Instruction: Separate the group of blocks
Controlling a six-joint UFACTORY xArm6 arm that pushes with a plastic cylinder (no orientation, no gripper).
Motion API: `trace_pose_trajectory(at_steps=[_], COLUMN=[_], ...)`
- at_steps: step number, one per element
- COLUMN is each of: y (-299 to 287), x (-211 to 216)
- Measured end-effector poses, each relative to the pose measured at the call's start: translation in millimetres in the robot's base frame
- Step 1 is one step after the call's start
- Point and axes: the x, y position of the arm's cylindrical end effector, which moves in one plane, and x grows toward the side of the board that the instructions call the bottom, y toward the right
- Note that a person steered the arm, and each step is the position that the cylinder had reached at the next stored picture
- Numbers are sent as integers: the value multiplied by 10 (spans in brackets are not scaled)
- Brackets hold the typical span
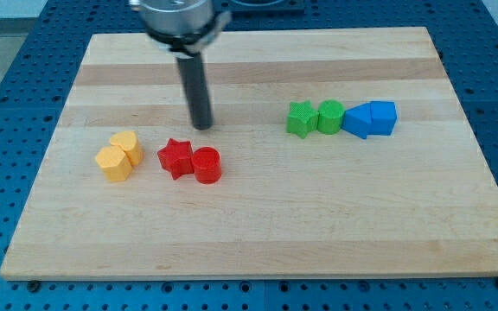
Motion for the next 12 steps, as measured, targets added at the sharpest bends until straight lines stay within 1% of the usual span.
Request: trace_pose_trajectory(at_steps=[1,2,3,4,5,6,7,8,9,10,11,12], y=[562,1134,1596,1662,1662,1811,2099,2250,2293,2293,2239,2238], x=[253,385,372,252,248,247,225,127,70,228,268,48])
